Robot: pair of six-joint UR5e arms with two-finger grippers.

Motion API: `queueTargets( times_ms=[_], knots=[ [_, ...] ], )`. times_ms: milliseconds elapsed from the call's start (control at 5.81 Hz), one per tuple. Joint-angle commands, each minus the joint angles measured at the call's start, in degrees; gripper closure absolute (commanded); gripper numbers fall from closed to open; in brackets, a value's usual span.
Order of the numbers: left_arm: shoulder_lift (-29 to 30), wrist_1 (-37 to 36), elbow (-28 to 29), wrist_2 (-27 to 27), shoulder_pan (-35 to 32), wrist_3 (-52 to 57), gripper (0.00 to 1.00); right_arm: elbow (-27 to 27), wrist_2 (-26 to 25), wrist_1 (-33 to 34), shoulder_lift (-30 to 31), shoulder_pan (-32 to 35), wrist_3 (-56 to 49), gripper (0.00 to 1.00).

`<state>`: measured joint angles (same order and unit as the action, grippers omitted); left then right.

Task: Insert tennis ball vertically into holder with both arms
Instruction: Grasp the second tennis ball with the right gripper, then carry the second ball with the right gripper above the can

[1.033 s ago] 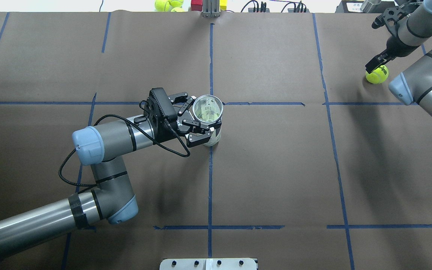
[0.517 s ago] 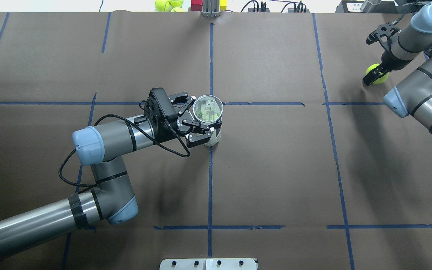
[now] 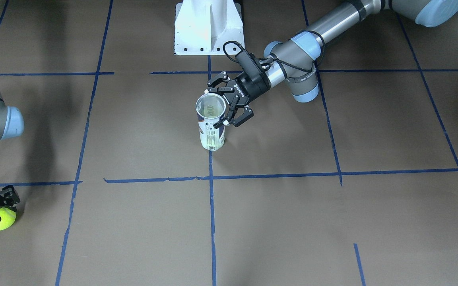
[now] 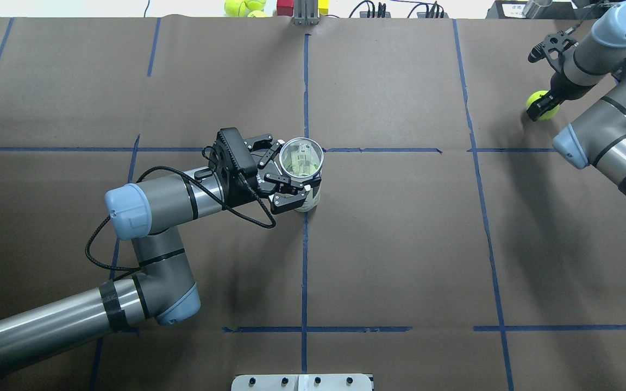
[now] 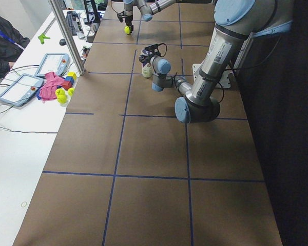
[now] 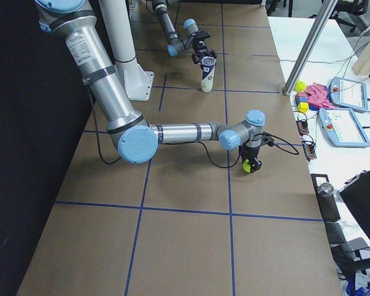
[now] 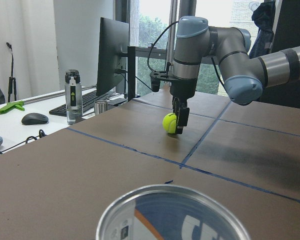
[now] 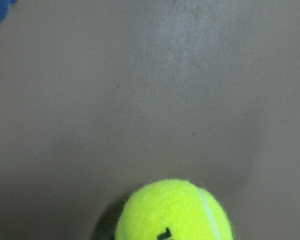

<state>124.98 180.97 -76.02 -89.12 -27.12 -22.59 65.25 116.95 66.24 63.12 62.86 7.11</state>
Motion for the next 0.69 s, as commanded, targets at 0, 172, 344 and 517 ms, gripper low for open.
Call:
queueTargets(
  times_ms=[0, 172, 344, 517],
  knots=[
    [0.0, 0.0, 0.1, 0.0, 0.1, 0.0, 0.15, 6.2, 4.4, 0.6, -0.5, 0.5, 7.5, 0.97],
    [0.0, 0.0, 0.1, 0.0, 0.1, 0.0, 0.15, 10.9, 6.2, 0.8, -0.3, 0.5, 14.9, 0.96],
    [0.0, -0.1, 0.1, 0.0, 0.1, 0.0, 0.15, 16.9, 6.8, 2.8, -0.1, -0.5, 22.9, 0.97],
    [0.1, 0.0, 0.1, 0.0, 0.1, 0.0, 0.15, 26.7, 6.4, 12.6, -0.4, -3.6, 28.3, 0.97]
  ],
)
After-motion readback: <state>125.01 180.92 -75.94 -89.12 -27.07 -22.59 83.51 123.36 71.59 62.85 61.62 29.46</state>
